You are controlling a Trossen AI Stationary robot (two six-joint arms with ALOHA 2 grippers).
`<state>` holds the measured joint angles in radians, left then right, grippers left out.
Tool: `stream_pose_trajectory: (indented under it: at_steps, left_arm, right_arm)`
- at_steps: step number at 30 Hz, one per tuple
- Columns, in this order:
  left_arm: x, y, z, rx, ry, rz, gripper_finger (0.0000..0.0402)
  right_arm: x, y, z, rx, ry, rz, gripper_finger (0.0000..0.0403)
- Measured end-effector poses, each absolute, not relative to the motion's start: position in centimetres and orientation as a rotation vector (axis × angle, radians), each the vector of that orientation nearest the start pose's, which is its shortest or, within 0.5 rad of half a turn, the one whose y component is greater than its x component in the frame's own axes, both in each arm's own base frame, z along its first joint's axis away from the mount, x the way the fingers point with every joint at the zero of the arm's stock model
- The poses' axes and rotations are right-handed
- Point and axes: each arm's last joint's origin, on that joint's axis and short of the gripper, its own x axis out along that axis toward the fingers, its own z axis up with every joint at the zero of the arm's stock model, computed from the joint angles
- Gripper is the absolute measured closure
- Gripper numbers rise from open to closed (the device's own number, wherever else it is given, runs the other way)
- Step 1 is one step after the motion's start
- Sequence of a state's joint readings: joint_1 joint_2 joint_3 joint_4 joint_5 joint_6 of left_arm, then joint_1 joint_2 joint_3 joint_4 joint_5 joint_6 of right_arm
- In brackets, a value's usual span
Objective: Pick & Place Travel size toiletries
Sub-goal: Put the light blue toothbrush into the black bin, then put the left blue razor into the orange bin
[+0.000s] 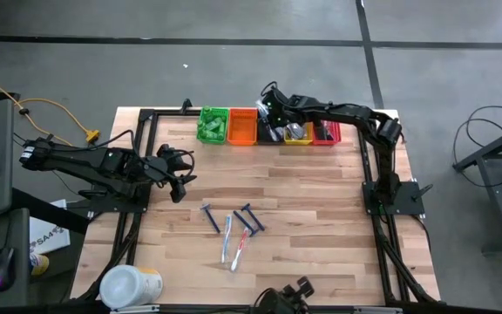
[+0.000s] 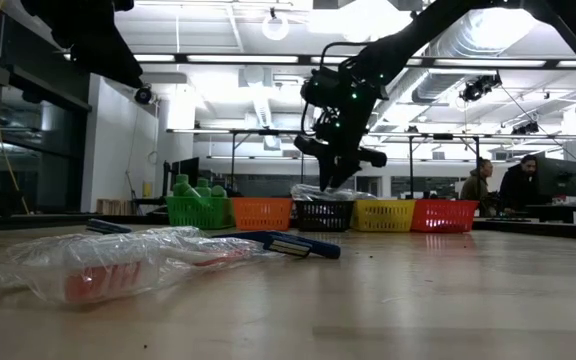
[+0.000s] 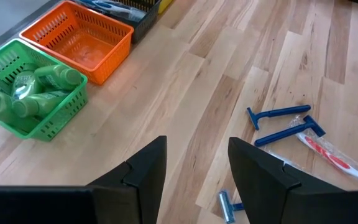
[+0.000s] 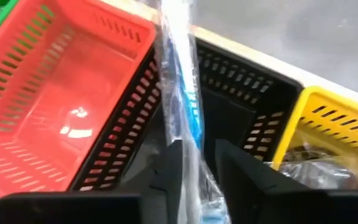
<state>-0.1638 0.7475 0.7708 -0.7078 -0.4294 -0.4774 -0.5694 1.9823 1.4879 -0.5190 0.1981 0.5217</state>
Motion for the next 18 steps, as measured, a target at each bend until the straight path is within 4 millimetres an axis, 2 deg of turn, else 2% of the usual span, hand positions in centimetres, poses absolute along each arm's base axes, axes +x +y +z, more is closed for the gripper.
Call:
stream_pose_trajectory:
  at_steps: [8,13,18]
  left_arm:
    - [14.3,-1.1,28.9,-0.264,0.576,0.405,0.0231]
    - [14.3,-1.1,28.9,-0.272,0.575,0.408,0.0231]
    - [14.2,-1.1,28.9,-0.272,0.568,0.438,0.0231]
  right_arm:
    - [35.3,-22.9,20.0,0.688,0.831,-0.875,0.0255]
    - [35.3,-22.5,20.1,0.680,0.864,-0.795,0.0252]
    - [35.0,-21.5,21.7,0.608,0.882,-0.790,0.0262]
